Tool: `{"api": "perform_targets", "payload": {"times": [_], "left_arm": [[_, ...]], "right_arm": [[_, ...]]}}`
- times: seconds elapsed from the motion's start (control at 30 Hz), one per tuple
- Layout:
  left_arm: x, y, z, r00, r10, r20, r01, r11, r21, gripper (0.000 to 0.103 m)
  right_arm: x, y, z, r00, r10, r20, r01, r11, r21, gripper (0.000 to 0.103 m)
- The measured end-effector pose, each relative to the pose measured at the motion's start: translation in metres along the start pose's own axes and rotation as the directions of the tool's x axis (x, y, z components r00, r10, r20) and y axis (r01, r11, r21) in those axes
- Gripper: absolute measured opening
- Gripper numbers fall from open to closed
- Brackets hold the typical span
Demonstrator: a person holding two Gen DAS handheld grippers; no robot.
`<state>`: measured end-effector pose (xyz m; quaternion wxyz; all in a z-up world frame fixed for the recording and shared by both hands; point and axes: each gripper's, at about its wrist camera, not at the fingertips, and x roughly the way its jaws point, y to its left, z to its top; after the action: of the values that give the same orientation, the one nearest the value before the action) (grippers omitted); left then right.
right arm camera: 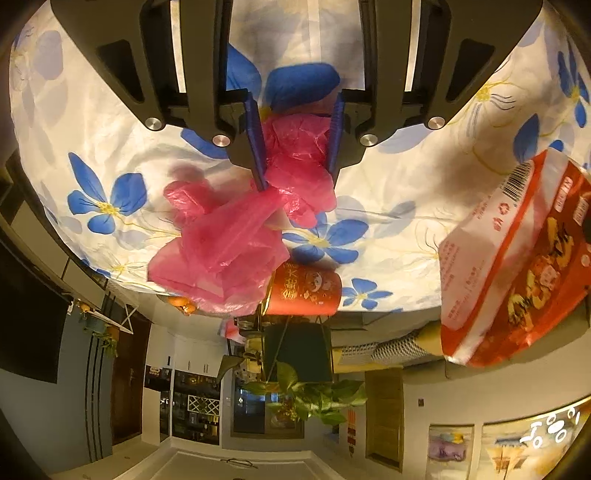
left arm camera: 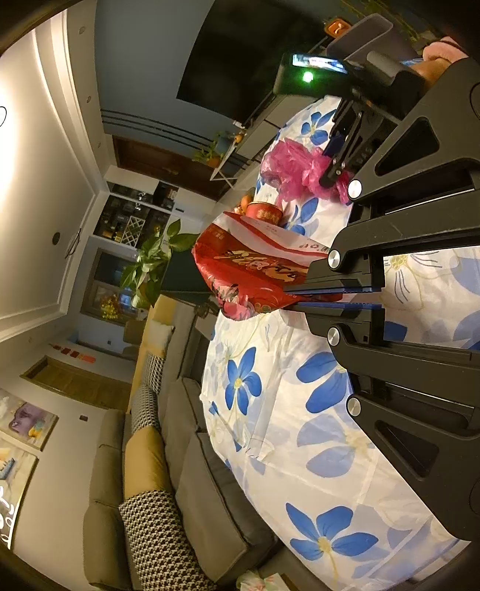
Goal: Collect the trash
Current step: 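Carry the red snack bag and pink plastic over the grey bin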
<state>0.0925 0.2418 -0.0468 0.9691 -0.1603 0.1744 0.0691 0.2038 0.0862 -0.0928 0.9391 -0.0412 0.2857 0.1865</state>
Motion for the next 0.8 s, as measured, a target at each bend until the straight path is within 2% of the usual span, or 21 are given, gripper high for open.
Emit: {"api": "perform_targets", "payload": {"times": [0.13,0.23,0.47,0.8], "left_arm": [[-0.008,-0.003,-0.001,1.000,-0.005,0.011,0.005,1.000,0.006,0.003],[-0.013,-0.008,-0.002,1.000,-0.019,0.015,0.019,1.000,0.005,0.002],[-0.021,-0.028,-0.007,0.998,-0.059,0.011,0.059,0.998,0.022,0.002],[-0.031,-0.083,-0.014,0.989,-0.149,0.001,0.149,0.986,0.074,0.002]], "right_arm": [[-0.036,-0.011,-0.009,0.997,0.042,0.060,-0.044,0.999,0.031,0.030],[-0.062,-0.018,-0.019,0.995,0.038,0.094,-0.041,0.999,0.033,0.030],[-0.114,-0.041,-0.034,0.986,-0.018,0.164,0.008,0.998,0.062,0.030],[-0.163,-0.071,-0.040,0.964,-0.108,0.242,0.087,0.992,0.097,0.030]]}}
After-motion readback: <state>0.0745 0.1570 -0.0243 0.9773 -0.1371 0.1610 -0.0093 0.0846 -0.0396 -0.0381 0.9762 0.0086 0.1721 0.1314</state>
